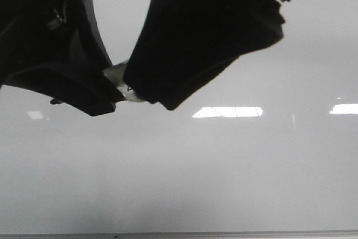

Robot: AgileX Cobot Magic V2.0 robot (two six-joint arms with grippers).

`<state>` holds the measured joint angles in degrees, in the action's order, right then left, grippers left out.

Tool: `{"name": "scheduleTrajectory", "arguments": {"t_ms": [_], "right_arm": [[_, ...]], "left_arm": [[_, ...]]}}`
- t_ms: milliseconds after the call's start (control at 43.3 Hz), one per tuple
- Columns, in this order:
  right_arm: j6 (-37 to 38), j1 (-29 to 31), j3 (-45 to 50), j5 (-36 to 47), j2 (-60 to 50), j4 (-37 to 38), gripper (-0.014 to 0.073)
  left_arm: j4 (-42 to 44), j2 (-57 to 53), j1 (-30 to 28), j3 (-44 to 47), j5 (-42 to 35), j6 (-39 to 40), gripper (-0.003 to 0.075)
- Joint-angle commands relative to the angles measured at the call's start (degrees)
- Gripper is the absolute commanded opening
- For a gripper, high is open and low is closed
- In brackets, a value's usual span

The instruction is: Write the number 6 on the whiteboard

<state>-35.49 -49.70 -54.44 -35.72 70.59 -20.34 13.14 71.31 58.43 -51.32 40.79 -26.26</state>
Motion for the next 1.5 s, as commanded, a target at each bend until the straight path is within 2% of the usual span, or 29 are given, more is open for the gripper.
{"name": "scheduleTrajectory", "arguments": {"t_ms": [0, 254, 323, 416, 555, 624, 670, 739, 832, 855, 994, 1040, 1248, 1479], "right_arm": [[-0.7, 0.0, -2.0, 3.2, -1.0, -1.1, 0.0382], [-0.7, 0.2, -2.0, 1.1, -1.0, 0.0, -0.0001], [-0.7, 0.2, -2.0, 0.6, -1.0, 0.4, -0.0074], [-0.7, 0.2, -1.9, 0.1, -1.2, 1.1, -0.0060], [0.0, 2.1, 0.5, -0.7, -3.5, 4.1, -0.0059], [0.6, 5.0, 3.1, -0.9, -5.5, 4.1, -0.0059], [1.1, 7.2, 4.9, -0.9, -7.0, 4.1, -0.0059], [1.8, 11.1, 7.6, -0.7, -9.6, 4.1, -0.0059], [2.4, 16.1, 9.9, 0.6, -13.0, 4.0, -0.0059], [2.4, 17.1, 10.2, 1.2, -14.0, 3.7, -0.0059], [2.4, 19.5, 10.1, 3.8, -17.1, 2.9, -0.0059], [2.4, 19.5, 10.1, 3.8, -17.5, 2.9, -0.0059], [2.4, 19.5, 10.1, 4.0, -17.9, 2.9, -0.0059], [2.4, 19.5, 10.1, 8.2, -17.9, 2.7, -0.0059]], "left_arm": [[-0.3, -1.7, 0.4, -1.8, -3.5, 0.4, -0.0011], [-0.4, -2.0, 0.4, -1.8, -3.4, 0.6, -0.0008], [-0.4, -2.0, 0.4, -1.8, -3.4, 1.9, 0.0018], [-0.4, -2.0, 0.4, -1.8, -3.2, 1.9, 0.0134], [-0.5, -2.0, 0.4, -1.8, -3.6, 2.0, 0.0435], [-0.6, -2.0, 0.4, -1.8, -3.6, 2.0, 0.0520], [-0.7, -2.0, 0.4, -1.8, -3.6, 2.0, 0.0525], [-0.9, -2.0, 0.4, -1.8, -3.6, 2.0, 0.0507], [-0.9, -2.0, 0.4, -1.8, -3.6, 2.0, 0.0404], [-0.9, -2.0, 0.4, -1.8, -3.6, 2.0, 0.0368], [-1.3, -2.0, 0.0, -1.8, -4.0, 4.7, 0.0043], [-2.2, -2.3, -0.6, -1.8, -4.3, 4.8, -0.0017], [-7.6, -12.7, -4.6, 3.4, -15.0, 4.8, -0.0020], [-16.4, -35.3, -7.9, 19.0, -28.8, 4.8, -0.0020]]}}
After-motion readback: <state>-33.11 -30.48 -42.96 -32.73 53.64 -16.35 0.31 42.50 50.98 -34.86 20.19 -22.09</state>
